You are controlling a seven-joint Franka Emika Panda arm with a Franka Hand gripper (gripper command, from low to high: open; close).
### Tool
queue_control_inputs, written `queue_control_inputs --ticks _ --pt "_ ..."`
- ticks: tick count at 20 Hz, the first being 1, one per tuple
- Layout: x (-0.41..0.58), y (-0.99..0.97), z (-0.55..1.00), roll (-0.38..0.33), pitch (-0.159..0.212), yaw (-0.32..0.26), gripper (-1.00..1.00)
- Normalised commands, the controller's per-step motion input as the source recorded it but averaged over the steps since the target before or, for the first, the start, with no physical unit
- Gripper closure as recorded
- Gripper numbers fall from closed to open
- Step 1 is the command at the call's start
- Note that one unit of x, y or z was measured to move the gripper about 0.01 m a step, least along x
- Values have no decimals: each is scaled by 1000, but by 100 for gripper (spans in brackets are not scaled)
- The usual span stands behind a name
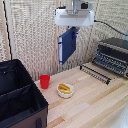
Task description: Please shift your gripper toward the book. Carefully hold the book with your gripper. Gently transport the book using your gripper to the caddy's front section. Safely let the book go into the caddy's front area.
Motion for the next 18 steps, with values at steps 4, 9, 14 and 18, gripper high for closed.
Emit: queue_control_inputs --ticks 4,9,14,18 --pt "-11 729 121 -16 -3 -165 100" --pt "-176 785 103 -22 0 -97 100" --pt "-295 811 118 -14 0 -59 100" --pt "-189 789 126 -13 0 -92 100"
